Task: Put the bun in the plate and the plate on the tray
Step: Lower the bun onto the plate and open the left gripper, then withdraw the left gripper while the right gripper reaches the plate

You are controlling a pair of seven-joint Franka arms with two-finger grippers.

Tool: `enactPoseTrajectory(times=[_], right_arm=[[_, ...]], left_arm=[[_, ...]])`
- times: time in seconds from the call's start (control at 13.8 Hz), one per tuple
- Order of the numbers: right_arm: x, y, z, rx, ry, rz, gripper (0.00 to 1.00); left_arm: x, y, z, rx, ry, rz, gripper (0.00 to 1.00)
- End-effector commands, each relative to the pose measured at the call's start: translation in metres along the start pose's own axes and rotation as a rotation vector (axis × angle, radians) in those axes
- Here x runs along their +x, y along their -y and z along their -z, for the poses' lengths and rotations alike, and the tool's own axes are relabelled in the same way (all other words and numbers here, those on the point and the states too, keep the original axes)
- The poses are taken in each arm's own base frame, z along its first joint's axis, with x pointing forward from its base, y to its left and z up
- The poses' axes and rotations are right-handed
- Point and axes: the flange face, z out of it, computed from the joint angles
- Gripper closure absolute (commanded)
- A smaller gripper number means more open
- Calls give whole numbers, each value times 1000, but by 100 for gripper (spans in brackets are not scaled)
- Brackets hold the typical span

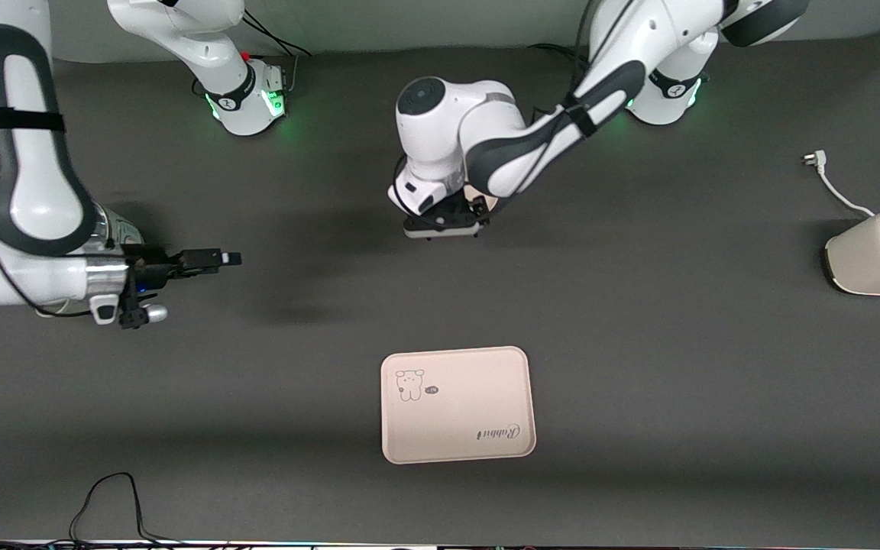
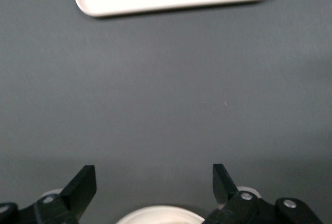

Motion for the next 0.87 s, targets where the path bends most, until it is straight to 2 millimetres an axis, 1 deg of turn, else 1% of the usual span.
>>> enactPoseTrajectory(times=[0.0, 0.07, 0.15, 0.22, 0.36, 0.44, 0.58, 0.65, 0.73, 0.8], right_arm=[[-38, 8, -28, 43, -50, 47, 0], [-43, 14, -44, 37, -53, 66, 0], [-47, 18, -55, 31, -65, 70, 0], [-52, 28, -72, 24, -69, 82, 0], [-61, 41, -103, 19, -98, 84, 0], [-66, 51, -121, 15, -107, 89, 0], [-74, 65, -152, 19, -137, 82, 0], [-81, 73, -175, 1, -162, 82, 0], [-90, 87, -200, 0, -195, 74, 0], [-96, 95, -216, 0, -214, 66, 1]], left_arm=[[40, 33, 30, -62, 60, -52, 0], [60, 56, 43, -83, 78, -42, 0], [73, 74, 60, -116, 95, -58, 0], [87, 95, 76, -146, 104, -65, 0], [108, 135, 97, -171, 104, -74, 0], [116, 158, 106, -145, 104, -64, 0], [127, 199, 132, -92, 85, -20, 0], [132, 224, 143, -66, 82, -43, 0], [136, 251, 152, -41, 92, -92, 0], [140, 277, 160, -32, 113, -105, 0]])
